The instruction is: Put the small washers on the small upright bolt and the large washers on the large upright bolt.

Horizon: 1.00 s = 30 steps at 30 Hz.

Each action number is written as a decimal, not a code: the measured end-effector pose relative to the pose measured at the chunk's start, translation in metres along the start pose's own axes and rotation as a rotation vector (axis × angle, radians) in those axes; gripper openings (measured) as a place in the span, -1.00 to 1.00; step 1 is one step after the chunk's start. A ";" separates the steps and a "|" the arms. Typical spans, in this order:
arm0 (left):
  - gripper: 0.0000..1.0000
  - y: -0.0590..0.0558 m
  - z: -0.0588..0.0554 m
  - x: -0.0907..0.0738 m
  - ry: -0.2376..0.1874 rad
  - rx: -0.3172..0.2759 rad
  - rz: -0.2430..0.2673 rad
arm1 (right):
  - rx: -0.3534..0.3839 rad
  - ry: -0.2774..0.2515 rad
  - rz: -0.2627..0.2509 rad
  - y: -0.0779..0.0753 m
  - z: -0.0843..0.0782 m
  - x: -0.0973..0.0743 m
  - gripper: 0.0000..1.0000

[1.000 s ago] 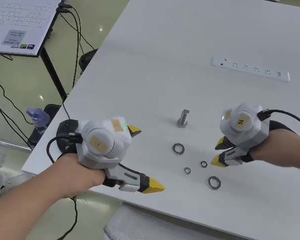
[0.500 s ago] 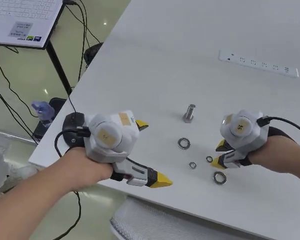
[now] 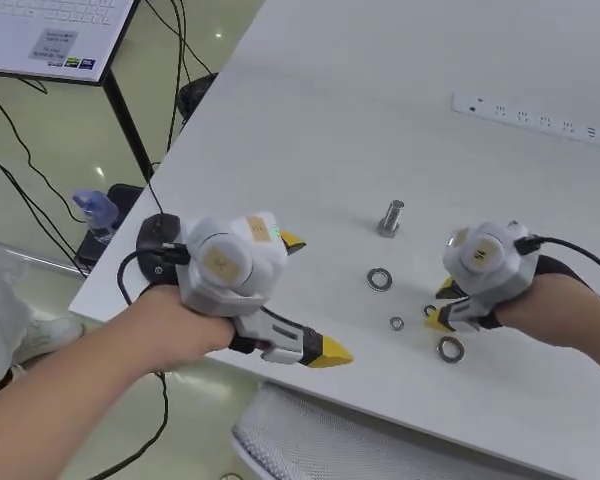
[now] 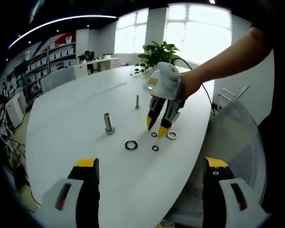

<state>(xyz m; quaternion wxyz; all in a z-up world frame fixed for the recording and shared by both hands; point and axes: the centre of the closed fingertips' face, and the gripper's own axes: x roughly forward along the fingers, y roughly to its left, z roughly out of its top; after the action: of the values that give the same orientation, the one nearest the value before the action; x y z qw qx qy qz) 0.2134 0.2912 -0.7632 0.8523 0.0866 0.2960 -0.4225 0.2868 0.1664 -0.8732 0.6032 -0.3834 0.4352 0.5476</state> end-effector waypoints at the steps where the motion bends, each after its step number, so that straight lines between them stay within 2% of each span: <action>1: 0.80 0.000 0.000 0.000 0.000 0.003 0.001 | -0.017 0.005 -0.002 0.001 0.000 0.000 -0.46; 3: 0.80 0.001 0.001 -0.001 -0.004 0.001 0.002 | -0.063 0.020 -0.015 -0.002 -0.002 0.000 -0.47; 8: 0.78 0.001 0.001 -0.001 -0.007 -0.001 0.001 | -0.047 0.023 -0.012 -0.004 -0.003 0.002 -0.49; 10: 0.78 0.000 0.001 -0.001 -0.007 -0.002 0.000 | -0.074 0.033 -0.009 -0.002 -0.003 0.003 -0.52; 16: 0.77 -0.002 0.001 0.000 -0.006 -0.004 0.002 | -0.066 0.041 -0.010 -0.005 -0.003 0.005 -0.64; 20: 0.76 -0.001 0.001 -0.001 -0.009 -0.006 0.004 | -0.106 0.079 -0.015 -0.004 -0.003 0.007 -0.70; 27: 0.73 -0.001 0.003 -0.003 -0.013 -0.008 0.003 | -0.086 0.106 -0.019 -0.004 -0.003 0.006 -0.73; 30: 0.74 -0.004 0.008 -0.002 -0.031 -0.021 -0.007 | -0.070 0.096 -0.019 -0.004 -0.003 0.005 -0.75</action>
<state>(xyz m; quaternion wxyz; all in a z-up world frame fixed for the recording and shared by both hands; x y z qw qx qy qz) 0.2128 0.2873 -0.7554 0.8560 0.0703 0.2875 -0.4238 0.2908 0.1649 -0.8785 0.5731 -0.4341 0.4404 0.5377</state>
